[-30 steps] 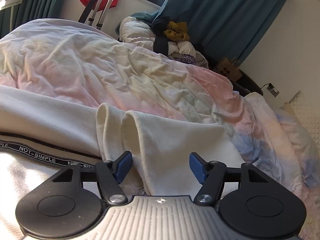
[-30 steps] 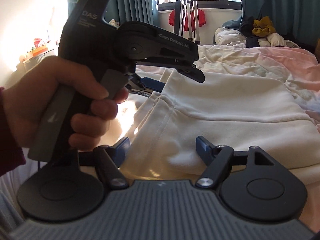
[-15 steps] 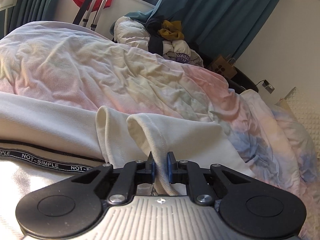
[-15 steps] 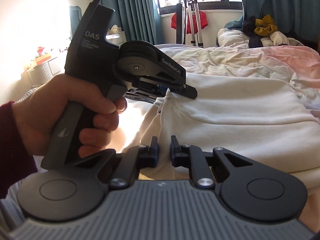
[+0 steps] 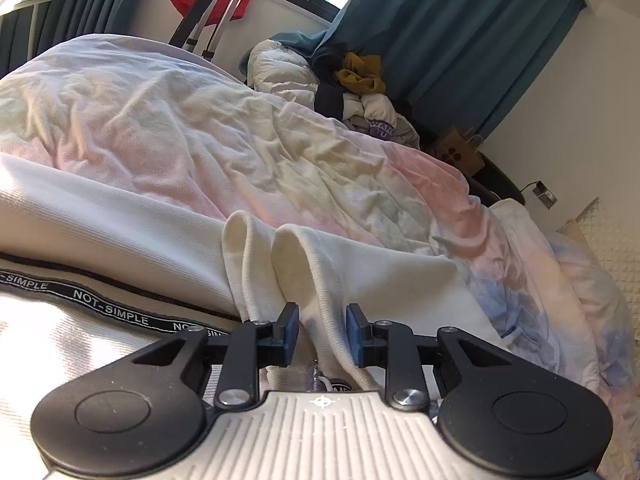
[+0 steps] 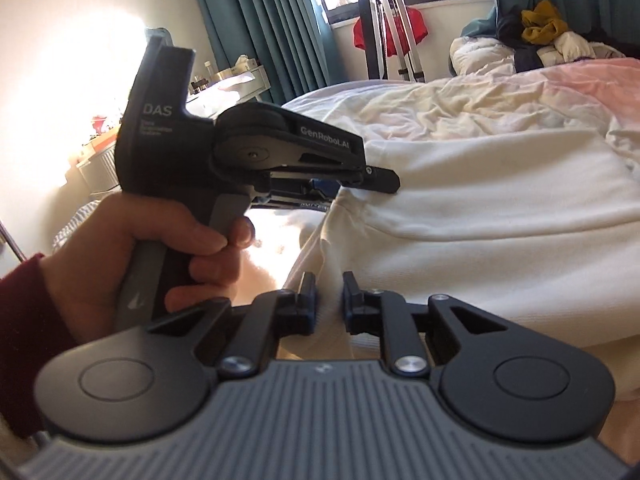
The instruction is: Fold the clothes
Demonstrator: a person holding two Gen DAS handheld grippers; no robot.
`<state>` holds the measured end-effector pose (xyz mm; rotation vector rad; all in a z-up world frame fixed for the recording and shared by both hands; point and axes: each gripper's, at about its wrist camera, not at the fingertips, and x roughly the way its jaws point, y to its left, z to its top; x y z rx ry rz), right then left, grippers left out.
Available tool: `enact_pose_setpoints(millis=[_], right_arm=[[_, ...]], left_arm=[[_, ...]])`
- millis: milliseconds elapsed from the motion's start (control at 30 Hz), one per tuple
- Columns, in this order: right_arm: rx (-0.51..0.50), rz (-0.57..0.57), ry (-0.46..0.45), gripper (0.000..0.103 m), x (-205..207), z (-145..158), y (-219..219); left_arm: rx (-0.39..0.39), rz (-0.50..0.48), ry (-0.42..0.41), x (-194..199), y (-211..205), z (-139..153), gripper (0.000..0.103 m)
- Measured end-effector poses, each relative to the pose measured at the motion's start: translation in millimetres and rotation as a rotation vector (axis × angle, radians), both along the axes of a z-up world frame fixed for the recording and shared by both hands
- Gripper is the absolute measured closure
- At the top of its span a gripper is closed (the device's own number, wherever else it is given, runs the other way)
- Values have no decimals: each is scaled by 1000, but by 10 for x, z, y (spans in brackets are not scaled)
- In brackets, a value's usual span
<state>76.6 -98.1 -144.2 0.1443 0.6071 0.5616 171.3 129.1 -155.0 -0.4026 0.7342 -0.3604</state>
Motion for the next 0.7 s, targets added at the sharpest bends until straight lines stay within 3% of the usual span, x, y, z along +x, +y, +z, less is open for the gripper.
enact_pose_setpoints(millis=[67,300,367,533,700], right_arm=[[-10,-3,-21,84,-57,84,-22],[29,-43,-77,83,-125,303,-249],[36,-57,-86,83,-124,337,-306],[83,-37,-86,80,-106,388,-395],[110,21,-71,80,-128,383,-307]], left_arm=[[-7,28,-22,-113,63,88,55],[-12,174,-55,-741,416,507,36],[-27,221,-65,-966,570,657,27],[-30,365,-68,-1467,996,951,20],[-26,502,-79,-1864,1404,971,18]])
